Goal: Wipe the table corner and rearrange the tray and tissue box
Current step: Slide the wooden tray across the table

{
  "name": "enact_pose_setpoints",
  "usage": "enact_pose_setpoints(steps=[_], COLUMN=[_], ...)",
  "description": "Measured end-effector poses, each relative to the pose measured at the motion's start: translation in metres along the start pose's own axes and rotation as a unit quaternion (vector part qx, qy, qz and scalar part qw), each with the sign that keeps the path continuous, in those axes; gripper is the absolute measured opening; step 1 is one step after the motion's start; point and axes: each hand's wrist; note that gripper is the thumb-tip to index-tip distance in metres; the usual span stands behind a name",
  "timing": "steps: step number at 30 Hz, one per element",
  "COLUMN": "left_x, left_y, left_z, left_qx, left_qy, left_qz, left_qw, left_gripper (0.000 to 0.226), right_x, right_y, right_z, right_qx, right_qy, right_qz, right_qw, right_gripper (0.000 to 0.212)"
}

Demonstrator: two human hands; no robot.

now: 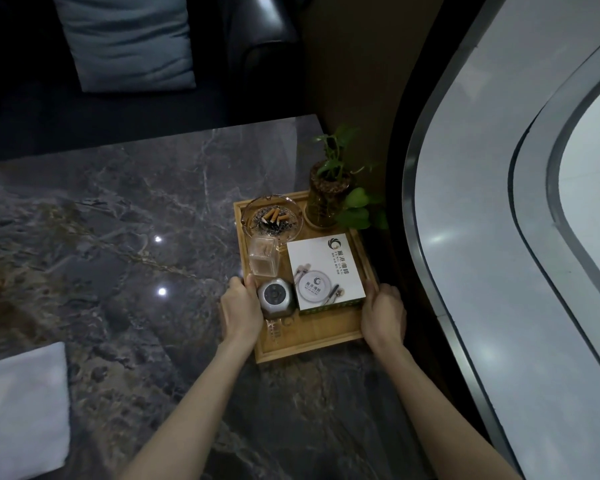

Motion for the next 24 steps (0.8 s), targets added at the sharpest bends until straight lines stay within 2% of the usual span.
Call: enact_pose_setpoints(steps=[13,24], left_x=[-0.001,0.005], left_y=[-0.047,-0.121], left_z=[-0.025,-0.067], left_qx=[0.026,-0.012], left_qy=[0.013,-0.009], left_qz=[0.035,0.09], left_qw=[0.999,0.996], left_gripper=[0.035,0.031], right_x=[0.021,0.057], right_y=[0.021,0.071], right_z=[-0.038,-0.089], right_qx=[-0.022,-0.054], right_qy=[-0.049,-0.071], right_qz=[0.034,0.01], right_qw=[0.998,0.996], right_gripper=[0.035,0.036])
Point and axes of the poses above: each hand's wrist, its own x-axis away from the middle knuckle, its own y-axis out of the palm, z = x × y, and after that the axes turned 7 degrees about -z, right-handed
